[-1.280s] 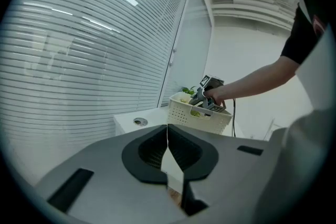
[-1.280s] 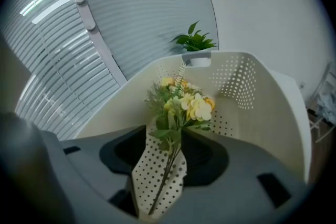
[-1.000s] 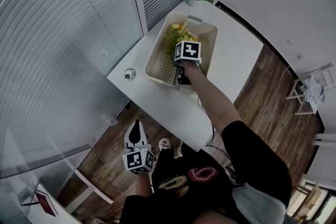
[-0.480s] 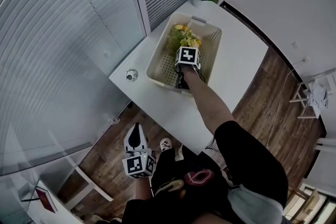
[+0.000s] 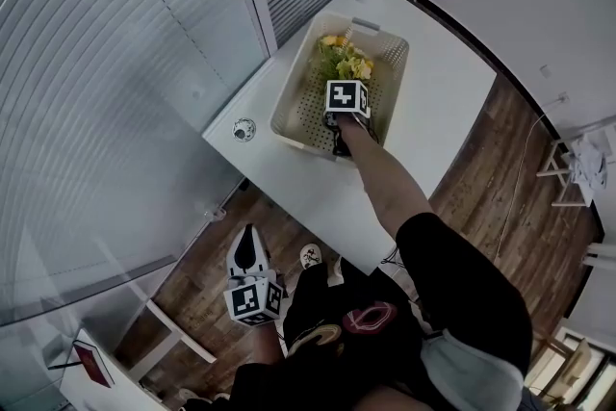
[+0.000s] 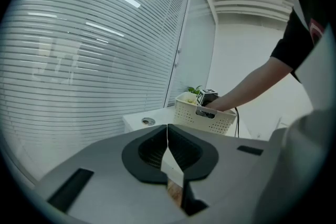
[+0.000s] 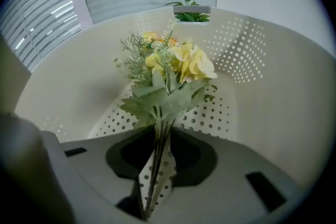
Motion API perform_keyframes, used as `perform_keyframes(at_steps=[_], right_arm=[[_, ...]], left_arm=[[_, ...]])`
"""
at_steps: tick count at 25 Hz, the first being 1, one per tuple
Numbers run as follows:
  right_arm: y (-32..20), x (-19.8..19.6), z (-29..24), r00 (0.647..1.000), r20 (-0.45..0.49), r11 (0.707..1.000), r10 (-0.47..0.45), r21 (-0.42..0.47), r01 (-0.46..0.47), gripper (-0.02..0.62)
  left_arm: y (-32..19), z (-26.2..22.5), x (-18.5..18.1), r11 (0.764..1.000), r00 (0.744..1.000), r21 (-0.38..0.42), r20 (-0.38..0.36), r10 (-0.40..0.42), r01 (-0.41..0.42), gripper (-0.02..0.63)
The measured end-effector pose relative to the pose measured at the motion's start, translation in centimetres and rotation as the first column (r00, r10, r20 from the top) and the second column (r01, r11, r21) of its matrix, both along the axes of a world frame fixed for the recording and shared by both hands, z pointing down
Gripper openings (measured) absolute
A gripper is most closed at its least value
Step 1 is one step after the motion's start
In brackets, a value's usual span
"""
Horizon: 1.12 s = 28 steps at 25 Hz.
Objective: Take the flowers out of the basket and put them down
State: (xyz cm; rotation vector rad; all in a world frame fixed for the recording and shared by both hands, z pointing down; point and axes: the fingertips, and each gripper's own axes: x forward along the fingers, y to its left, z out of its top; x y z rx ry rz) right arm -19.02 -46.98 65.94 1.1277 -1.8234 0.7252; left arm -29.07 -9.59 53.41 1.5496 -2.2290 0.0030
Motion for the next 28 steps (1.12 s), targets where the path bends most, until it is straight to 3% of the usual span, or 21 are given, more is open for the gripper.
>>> perform_keyframes(at_steps=[7,15,28], right_arm=[[-0.1,1.1,0.0,0.999,0.009,0.999,0.04,0.017,-0.04,0.049],[-0.6,1.0,-1.4,0.998,0.038,0.996,0.044,0.081,-0.047,0.04],[-0.3,-0.2,-6.0,0.99,0.135,0.99,0.027,0.134,-0.045,0.037]], left_arm=[[0.6,0.0,-0.2,1.0,1.0,-0.007,0.01,0.007,-0.006,0.018],[2.3,0.4,-0.8,0.999,1.0,-0.018,0.0,-0.027,0.027,0.018],[2.9,0.2,-0.5,1.0,1.0,0.012,-0.007,-0.001,0.001,0.018]])
